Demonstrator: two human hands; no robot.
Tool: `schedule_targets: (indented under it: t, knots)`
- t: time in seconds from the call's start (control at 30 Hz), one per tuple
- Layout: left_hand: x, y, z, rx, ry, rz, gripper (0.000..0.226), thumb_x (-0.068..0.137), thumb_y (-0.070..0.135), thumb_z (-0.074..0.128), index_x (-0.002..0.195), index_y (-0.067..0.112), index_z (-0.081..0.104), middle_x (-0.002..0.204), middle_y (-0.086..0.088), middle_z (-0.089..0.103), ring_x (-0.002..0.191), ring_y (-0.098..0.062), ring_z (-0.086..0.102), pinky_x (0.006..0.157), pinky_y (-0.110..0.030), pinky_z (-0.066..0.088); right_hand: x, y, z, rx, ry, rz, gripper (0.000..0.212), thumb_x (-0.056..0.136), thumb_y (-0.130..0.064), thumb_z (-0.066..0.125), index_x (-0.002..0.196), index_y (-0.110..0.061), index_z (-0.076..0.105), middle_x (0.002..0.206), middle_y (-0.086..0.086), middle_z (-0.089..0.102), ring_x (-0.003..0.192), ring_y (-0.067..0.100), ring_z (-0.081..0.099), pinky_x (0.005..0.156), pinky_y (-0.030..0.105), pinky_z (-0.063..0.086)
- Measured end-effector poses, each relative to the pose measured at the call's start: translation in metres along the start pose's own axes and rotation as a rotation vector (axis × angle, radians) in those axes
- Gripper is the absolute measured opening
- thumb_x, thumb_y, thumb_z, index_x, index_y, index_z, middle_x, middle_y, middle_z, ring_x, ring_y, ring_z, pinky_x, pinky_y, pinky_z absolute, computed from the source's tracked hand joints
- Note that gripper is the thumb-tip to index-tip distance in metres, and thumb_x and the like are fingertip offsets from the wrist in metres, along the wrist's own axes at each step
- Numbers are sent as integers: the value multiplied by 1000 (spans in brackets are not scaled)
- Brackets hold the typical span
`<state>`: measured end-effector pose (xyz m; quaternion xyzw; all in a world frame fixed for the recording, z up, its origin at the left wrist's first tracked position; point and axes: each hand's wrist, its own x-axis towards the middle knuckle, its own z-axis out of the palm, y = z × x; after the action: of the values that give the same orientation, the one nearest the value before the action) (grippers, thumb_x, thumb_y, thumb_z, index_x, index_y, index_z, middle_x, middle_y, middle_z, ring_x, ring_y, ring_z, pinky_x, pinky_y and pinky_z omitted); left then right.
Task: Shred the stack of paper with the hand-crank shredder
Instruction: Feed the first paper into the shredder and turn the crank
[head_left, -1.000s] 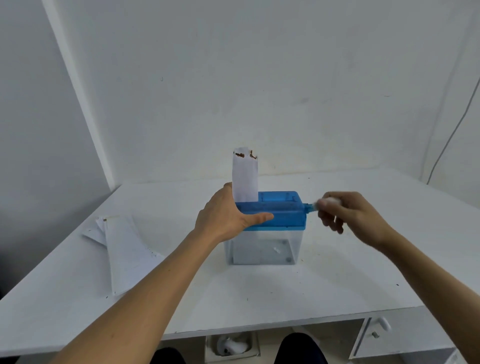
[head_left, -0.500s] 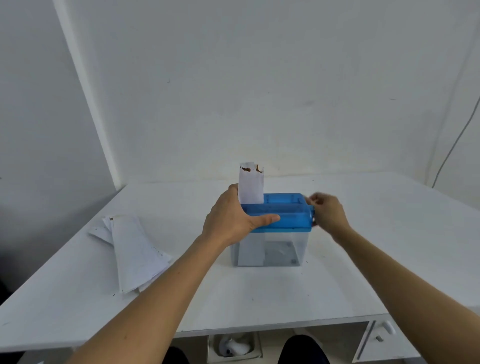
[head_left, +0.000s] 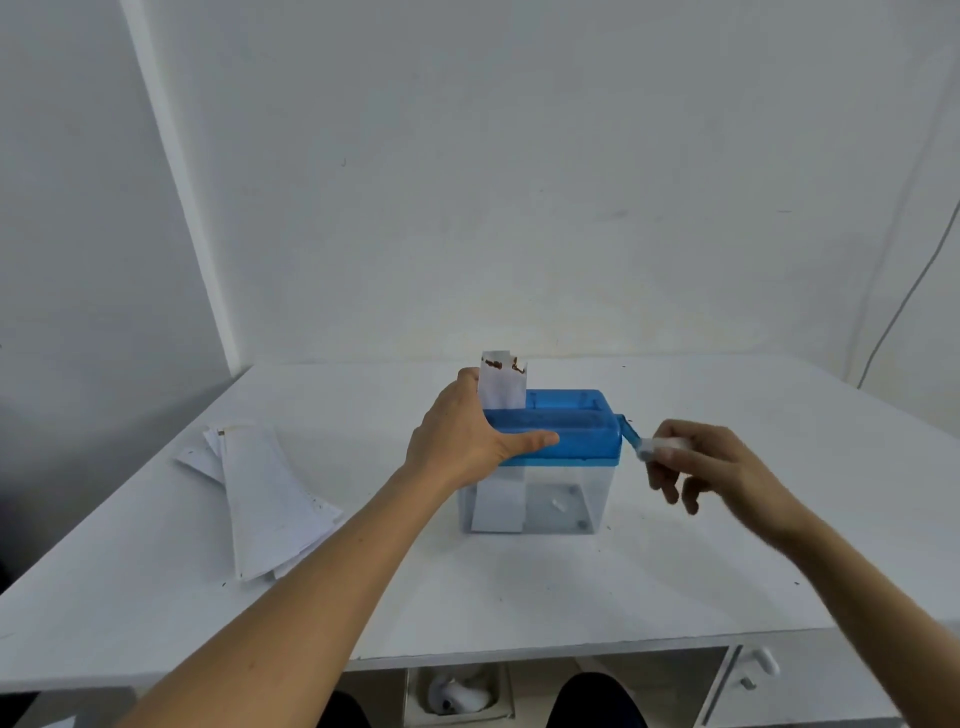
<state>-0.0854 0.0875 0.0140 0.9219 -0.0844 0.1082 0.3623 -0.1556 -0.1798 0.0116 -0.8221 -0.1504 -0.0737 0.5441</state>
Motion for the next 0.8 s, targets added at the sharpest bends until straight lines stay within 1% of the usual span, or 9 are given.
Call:
schedule_targets:
  t: [0.07,0.2,0.33,0.4,0.47,0.57,0.67,0.73,0.8]
  knots:
    - [0,0,0,0,-3,6,104,58,80,78,136,25,38,124,13,47,105,-14,49,77,-34,50,8,-7,-12,-16,-43,-12,37,92,-33,66,83,3,67,74,13,67,62,21,58,52,28,44]
    - [2,-2,2,-17,0,13,105,55,80,79,136,26,39,125,13,48,107,-15,52,79,-33,52,39,-7,-16,92,57,-23,38,92,-39,58,96,-4,72,80,12,68,66,22,58,52,27,45]
    - [3,-5,4,-28,2,7,110,51,84,78,137,28,38,132,10,51,110,-16,53,85,-36,57,74,1,-10,217,209,-2,26,97,-33,63,106,-9,61,98,8,71,69,17,62,53,27,50]
    - [3,-5,4,-34,1,6,111,50,84,78,137,29,38,133,10,52,111,-16,54,87,-37,58,88,6,-5,238,286,2,20,97,-27,65,104,-10,57,99,9,72,70,17,62,54,28,51]
    - [3,-5,4,-30,-1,3,114,48,87,76,138,29,37,133,10,52,112,-16,54,88,-39,59,100,14,2,205,358,27,17,97,-25,66,97,-10,59,97,11,72,71,17,64,55,29,53]
    - [3,-5,4,-37,1,4,115,46,87,73,138,30,36,132,10,52,111,-15,54,88,-38,59,107,29,19,161,433,146,25,100,-30,61,99,-5,62,93,5,73,75,18,67,57,27,56]
    - [2,-4,4,-37,14,14,111,53,83,78,141,31,35,133,10,51,108,-12,50,84,-31,54,96,58,38,2,401,276,27,104,-30,52,98,-5,61,92,11,71,79,22,69,60,33,59]
    - [2,-5,5,-34,25,14,113,55,81,79,145,30,33,139,9,50,110,-11,48,87,-32,51,79,75,49,-40,360,310,28,106,-24,46,100,-3,63,90,16,71,71,21,67,61,36,59]
    - [2,-5,5,-24,31,14,115,56,81,79,148,29,32,144,7,48,118,-13,50,91,-34,50,59,80,53,-69,347,319,34,107,-27,43,97,-3,65,84,16,69,64,19,62,57,34,55]
